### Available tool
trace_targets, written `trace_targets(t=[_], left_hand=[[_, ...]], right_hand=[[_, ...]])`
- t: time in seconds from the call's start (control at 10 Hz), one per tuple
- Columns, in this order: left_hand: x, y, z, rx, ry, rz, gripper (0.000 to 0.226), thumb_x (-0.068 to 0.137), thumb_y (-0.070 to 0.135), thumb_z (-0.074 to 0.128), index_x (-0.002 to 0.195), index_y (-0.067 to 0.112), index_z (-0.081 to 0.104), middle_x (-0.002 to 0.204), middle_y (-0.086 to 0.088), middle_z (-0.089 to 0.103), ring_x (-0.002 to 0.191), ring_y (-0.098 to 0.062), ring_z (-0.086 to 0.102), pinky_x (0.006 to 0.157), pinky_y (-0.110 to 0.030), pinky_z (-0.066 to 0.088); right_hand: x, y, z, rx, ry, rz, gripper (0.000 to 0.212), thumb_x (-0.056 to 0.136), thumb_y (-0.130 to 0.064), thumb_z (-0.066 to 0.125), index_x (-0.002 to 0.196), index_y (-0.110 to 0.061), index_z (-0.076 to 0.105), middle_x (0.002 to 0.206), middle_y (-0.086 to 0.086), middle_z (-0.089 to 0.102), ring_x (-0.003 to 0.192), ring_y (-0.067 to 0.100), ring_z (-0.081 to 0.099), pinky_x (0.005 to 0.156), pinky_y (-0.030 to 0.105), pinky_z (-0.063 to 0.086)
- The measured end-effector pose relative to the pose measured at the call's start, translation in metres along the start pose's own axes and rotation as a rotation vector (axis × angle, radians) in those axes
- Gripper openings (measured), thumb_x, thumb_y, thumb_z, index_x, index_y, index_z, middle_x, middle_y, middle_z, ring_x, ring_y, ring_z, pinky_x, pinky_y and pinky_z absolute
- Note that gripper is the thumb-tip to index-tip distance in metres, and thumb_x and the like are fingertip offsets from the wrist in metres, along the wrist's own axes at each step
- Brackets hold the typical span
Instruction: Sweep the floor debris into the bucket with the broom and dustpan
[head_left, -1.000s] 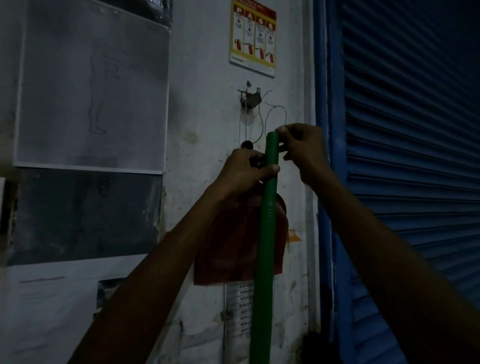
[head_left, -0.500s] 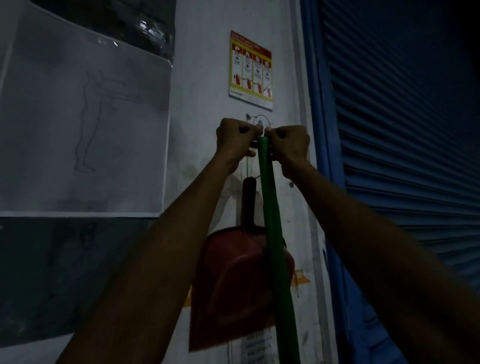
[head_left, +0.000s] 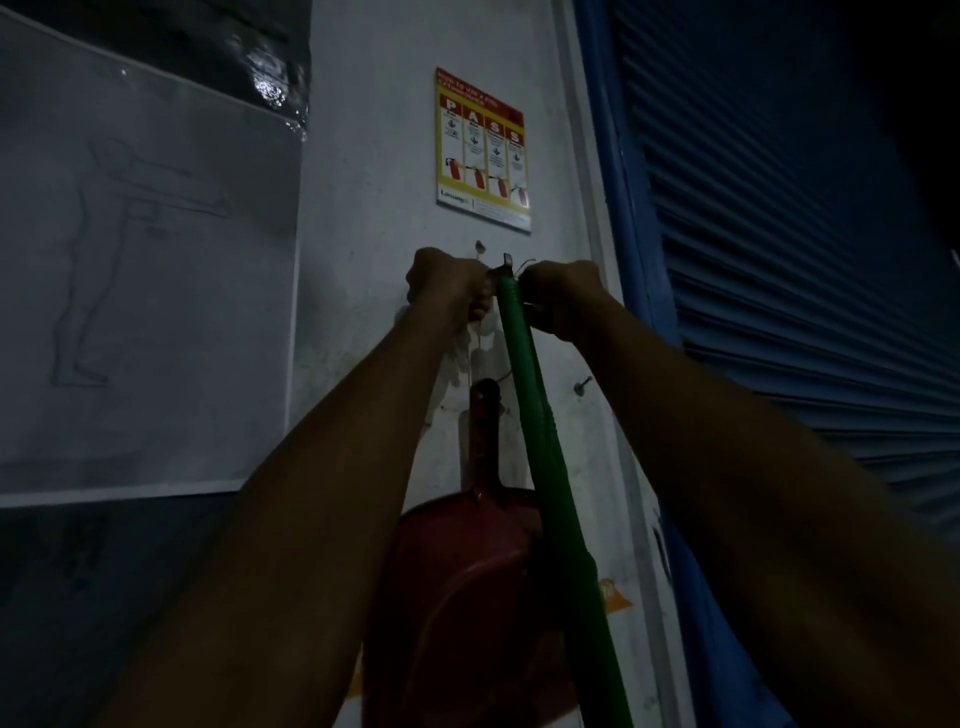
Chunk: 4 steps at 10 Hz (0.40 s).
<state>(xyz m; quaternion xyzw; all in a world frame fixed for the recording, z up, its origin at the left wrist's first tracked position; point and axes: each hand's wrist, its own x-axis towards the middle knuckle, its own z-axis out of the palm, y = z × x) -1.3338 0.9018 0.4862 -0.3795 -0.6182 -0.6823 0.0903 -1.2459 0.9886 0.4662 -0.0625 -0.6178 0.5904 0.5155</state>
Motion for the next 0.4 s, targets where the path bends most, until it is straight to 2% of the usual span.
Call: trace_targets(t=[0.1, 0.2, 0.3, 0.4], left_hand=[[-0.018, -0.006, -0.001, 0.005, -0.017, 0.012, 0.037, 0.101, 0.019, 0.054, 0.066, 0.008, 0.051, 0.055, -0.005, 0.046, 0.041, -0.013, 0.042, 0.033, -0.015, 0.033], [-0.044, -0.009, -0.004, 0.141, 0.086, 0.094, 0.029, 0.092, 0.028, 0.069, 0.079, 0.003, 0.062, 0.061, -0.008, 0.060, 0.042, -0.016, 0.059, 0.040, -0.025, 0.051], [-0.092, -0.015, -0.011, 0.369, 0.217, 0.234, 0.038, 0.084, 0.039, 0.075, 0.083, 0.002, 0.068, 0.072, -0.010, 0.069, 0.055, -0.023, 0.070, 0.055, -0.039, 0.061], [-0.157, -0.013, -0.022, 0.582, 0.305, 0.475, 0.045, 0.088, 0.051, 0.065, 0.082, 0.008, 0.073, 0.076, -0.006, 0.071, 0.065, -0.020, 0.068, 0.062, -0.035, 0.059]], right_hand=[[-0.006, 0.012, -0.003, -0.030, 0.003, -0.007, 0.014, 0.088, -0.001, 0.072, 0.096, 0.005, 0.062, 0.091, 0.018, 0.068, 0.074, 0.023, 0.070, 0.042, 0.023, 0.052], [-0.013, 0.025, -0.011, -0.038, 0.076, -0.064, 0.014, 0.088, -0.003, 0.071, 0.098, 0.004, 0.064, 0.095, 0.020, 0.071, 0.075, 0.027, 0.073, 0.053, 0.033, 0.061], [-0.045, 0.036, -0.017, -0.221, 0.284, -0.254, 0.019, 0.094, -0.013, 0.063, 0.080, -0.002, 0.070, 0.077, 0.011, 0.071, 0.064, 0.022, 0.069, 0.056, 0.040, 0.062], [-0.107, 0.037, -0.032, -0.331, 0.348, -0.492, 0.032, 0.100, -0.021, 0.053, 0.072, -0.012, 0.067, 0.067, -0.001, 0.062, 0.057, 0.012, 0.057, 0.046, 0.022, 0.040]])
